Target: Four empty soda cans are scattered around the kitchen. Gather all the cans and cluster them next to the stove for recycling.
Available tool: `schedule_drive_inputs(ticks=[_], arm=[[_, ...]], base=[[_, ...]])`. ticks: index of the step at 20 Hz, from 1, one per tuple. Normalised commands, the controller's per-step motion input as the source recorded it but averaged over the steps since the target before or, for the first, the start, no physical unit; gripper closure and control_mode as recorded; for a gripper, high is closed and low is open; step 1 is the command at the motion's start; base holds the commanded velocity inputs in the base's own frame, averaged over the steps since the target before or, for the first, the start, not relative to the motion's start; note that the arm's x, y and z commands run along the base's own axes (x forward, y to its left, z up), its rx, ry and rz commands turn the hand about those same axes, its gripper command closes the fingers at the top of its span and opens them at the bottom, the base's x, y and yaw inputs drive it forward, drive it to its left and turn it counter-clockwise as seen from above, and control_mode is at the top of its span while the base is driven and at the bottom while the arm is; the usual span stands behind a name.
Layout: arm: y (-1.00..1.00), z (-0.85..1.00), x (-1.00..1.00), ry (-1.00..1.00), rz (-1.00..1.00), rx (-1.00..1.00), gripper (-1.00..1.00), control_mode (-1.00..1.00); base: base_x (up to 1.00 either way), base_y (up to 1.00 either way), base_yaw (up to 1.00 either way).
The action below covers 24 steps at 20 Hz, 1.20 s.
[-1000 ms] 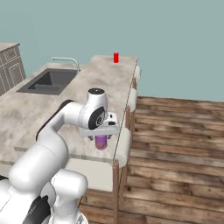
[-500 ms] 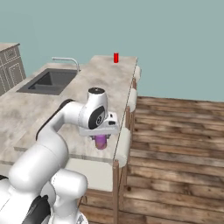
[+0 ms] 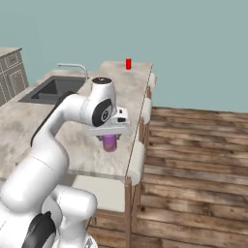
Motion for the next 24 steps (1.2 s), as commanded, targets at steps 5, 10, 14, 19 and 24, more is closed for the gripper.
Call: schedule_drive_inputs(ticks=[5, 10, 14, 19, 24], arm=[[0.01, 0.80, -0.59, 0.00, -0.05, 0.00, 1.00, -1.00], [0.00, 0.49, -0.91, 0.00, -0.07, 0.00, 1.00, -1.00], [0.03, 0.05, -0.90, 0.00, -0.07, 0.00, 1.00, -1.00], [0.20, 0.00, -0.79, 0.00, -0.09, 0.00, 1.00, -1.00], [0.42, 0.00, -0.38, 0.00, -0.12, 0.00, 1.00, -1.00]], base=[[0.00, 0.00, 0.00], [0.00, 0.00, 0.00], [0.00, 0.00, 0.00], [0.00, 0.00, 0.00], [0.00, 0.00, 0.00]])
